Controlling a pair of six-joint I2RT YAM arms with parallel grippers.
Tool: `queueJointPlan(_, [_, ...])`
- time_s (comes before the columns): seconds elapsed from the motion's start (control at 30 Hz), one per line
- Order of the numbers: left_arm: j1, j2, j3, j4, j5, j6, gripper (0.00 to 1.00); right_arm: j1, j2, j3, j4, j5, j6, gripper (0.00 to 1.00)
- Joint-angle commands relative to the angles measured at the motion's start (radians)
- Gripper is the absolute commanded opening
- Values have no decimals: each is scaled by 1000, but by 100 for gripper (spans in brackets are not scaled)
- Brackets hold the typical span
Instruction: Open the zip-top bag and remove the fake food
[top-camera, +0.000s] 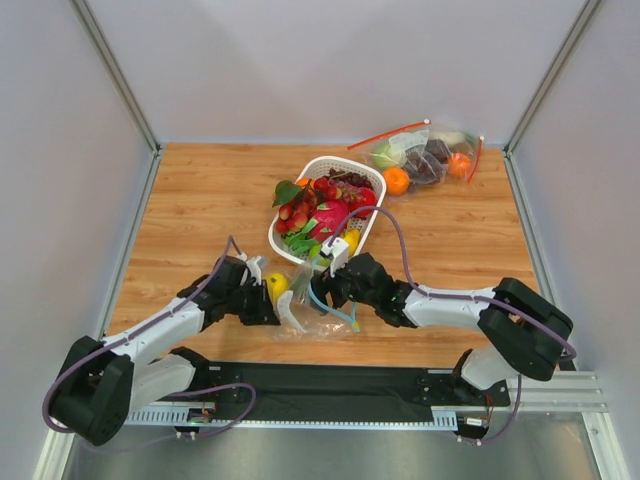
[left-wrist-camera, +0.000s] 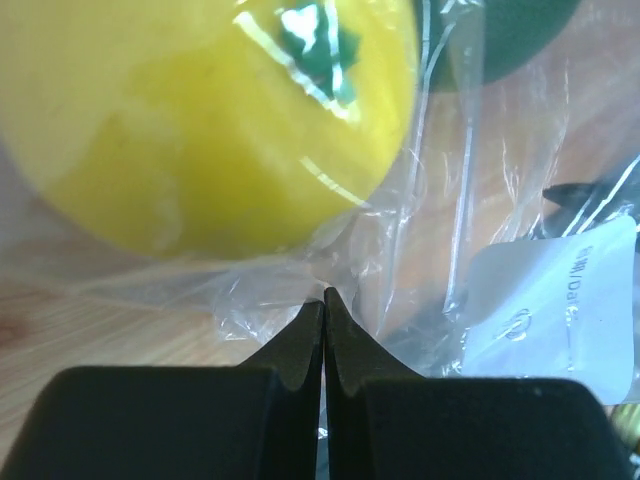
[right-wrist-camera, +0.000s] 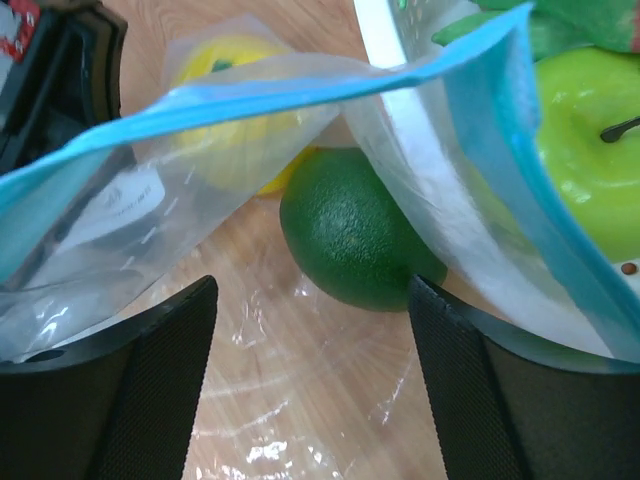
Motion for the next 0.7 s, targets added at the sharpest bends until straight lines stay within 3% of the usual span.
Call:
queueJointPlan(0.0, [-47, -11, -4, 23, 71, -15, 0, 10, 13, -16, 161, 48, 33, 79])
queueJointPlan(0.33, [-150, -21, -13, 54, 125, -27, 0, 10, 126, 19, 210, 31, 59, 82])
queueJointPlan(0.67, [-174, -1, -35, 143, 207, -46, 0, 16, 206, 55, 241, 39, 76, 84])
